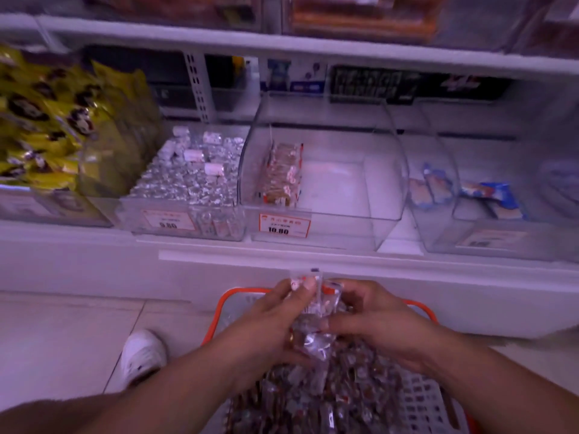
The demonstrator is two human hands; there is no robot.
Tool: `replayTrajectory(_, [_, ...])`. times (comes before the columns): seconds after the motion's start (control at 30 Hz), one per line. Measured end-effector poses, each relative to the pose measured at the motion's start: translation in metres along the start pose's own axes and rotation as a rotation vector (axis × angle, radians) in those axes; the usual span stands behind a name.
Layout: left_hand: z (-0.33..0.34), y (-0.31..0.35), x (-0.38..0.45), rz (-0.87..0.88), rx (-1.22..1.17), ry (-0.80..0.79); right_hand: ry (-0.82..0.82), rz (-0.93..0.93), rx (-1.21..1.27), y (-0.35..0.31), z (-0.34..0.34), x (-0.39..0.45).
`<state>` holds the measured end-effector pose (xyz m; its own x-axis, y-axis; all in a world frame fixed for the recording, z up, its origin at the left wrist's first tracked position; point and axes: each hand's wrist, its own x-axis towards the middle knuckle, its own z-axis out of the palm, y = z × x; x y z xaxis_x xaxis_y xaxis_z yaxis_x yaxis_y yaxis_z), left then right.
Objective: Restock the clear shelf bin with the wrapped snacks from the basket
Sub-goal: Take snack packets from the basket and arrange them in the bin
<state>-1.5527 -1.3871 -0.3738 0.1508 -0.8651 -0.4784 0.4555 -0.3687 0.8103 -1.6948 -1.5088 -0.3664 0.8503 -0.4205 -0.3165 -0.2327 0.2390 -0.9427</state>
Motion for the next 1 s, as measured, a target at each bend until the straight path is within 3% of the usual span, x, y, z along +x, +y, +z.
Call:
replayTrajectory(0.13, [0.006,0.004,0.005,0.021,-0.044,0.104,0.248,-0.136,-0.131,0.000,0.013,-0.007])
replayTrajectory(0.23, [0.003,0.007,0.015,0.011,-0.024,0.184,0.349,-0.062,-0.066,0.008,0.016,0.004])
replayTrajectory(0.33, [-0.001,0.012,0.023,-0.004,-0.052,0.169,0.298,0.013,0.081,0.008,0.008,0.015])
replayTrajectory(0.47, [-0.007,0.018,0.030,-0.010,-0.057,0.057,0.249,-0.018,-0.124,0.000,-0.011,0.030])
replayTrajectory(0.6, [-0.015,0.020,0.030,-0.015,-0.125,0.049,0.262,-0.003,-0.021,-0.001,-0.017,0.040])
replayTrajectory(0.77, [-0.021,0.029,0.027,0.057,0.035,-0.001,0.175,0.015,0.107,-0.001,-0.019,0.034])
replayTrajectory(0.9, [-0.021,0.027,0.025,0.079,0.082,0.099,0.157,0.019,0.105,-0.002,-0.014,0.031])
replayTrajectory(1.0, [-0.020,0.023,0.025,0.089,0.050,0.220,0.234,0.001,0.104,-0.001,-0.009,0.031])
